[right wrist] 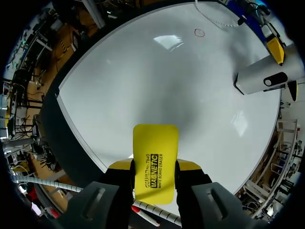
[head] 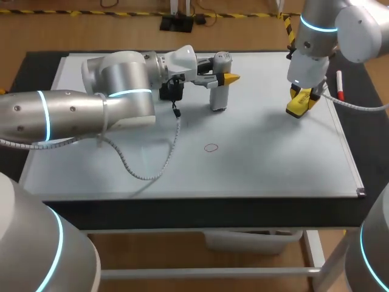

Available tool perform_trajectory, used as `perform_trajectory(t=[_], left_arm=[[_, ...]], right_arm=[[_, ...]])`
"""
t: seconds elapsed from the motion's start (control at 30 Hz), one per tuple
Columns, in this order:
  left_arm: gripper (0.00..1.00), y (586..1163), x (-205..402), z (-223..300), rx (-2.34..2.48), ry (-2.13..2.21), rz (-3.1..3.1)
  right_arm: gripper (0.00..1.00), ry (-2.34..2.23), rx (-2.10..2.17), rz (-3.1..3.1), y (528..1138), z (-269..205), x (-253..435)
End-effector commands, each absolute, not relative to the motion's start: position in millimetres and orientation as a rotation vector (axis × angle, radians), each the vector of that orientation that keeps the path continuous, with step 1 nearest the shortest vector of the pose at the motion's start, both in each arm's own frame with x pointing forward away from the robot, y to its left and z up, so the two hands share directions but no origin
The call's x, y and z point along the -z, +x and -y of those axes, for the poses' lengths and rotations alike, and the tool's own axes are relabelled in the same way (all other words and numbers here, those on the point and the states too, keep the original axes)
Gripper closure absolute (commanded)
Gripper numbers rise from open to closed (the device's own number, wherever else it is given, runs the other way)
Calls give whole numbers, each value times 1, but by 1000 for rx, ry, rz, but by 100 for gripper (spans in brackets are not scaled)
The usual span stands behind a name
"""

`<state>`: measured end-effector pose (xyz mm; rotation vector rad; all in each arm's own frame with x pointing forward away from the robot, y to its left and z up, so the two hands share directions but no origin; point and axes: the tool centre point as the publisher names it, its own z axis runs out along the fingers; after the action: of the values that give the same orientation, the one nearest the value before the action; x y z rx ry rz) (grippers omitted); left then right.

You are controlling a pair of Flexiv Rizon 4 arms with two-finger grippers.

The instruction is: Pick up the inspection probe, press it on each red-marked spot on the whiteboard one by one, put down the probe, pick up the eraser, and wipe off all the red marks.

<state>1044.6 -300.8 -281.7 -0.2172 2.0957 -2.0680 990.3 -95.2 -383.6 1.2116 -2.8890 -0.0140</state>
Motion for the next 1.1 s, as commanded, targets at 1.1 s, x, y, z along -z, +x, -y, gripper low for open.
perform_trajectory(t=[1.1], left_arm=[[100, 1036, 266, 284, 2079, -244, -2085]], right_arm=[[100, 1213, 11, 2886, 991, 96, 383]])
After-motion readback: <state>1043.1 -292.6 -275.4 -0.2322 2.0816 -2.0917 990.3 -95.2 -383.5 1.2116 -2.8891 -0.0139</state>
